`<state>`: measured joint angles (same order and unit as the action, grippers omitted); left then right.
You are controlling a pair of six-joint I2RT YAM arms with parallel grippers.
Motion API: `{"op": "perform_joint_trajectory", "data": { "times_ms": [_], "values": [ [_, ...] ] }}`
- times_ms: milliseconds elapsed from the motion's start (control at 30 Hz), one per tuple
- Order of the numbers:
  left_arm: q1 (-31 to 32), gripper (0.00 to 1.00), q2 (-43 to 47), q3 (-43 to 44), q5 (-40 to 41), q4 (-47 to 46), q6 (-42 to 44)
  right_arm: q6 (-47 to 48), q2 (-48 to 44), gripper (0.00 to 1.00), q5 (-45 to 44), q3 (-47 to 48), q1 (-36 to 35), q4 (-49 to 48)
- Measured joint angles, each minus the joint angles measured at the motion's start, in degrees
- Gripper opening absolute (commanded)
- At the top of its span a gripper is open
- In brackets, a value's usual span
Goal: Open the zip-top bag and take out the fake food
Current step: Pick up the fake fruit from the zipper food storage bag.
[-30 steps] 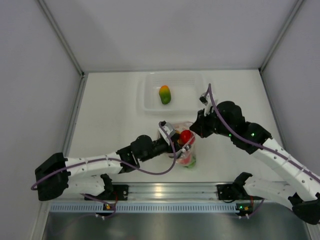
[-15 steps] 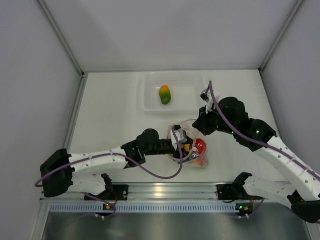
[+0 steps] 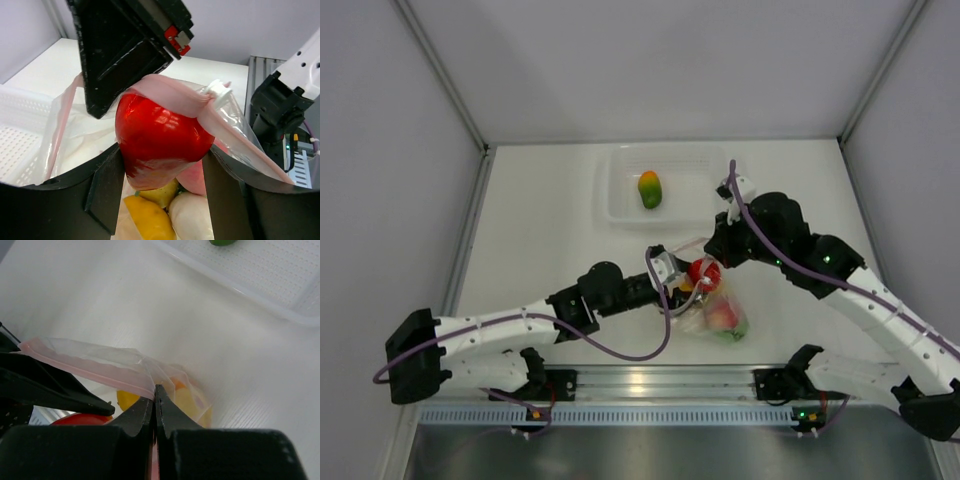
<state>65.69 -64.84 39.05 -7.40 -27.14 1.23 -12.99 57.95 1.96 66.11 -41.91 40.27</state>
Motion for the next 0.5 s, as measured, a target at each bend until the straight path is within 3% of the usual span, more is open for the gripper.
{"op": "perform_joint_trajectory", "data": {
  "times_ms": [500],
  "values": [
    [0.22, 0.0, -1.31, 0.24, 8.74, 2.82, -0.94, 0.9, -2.67, 0.0, 0.33, -1.73, 0.02, -0.7]
  ]
}}
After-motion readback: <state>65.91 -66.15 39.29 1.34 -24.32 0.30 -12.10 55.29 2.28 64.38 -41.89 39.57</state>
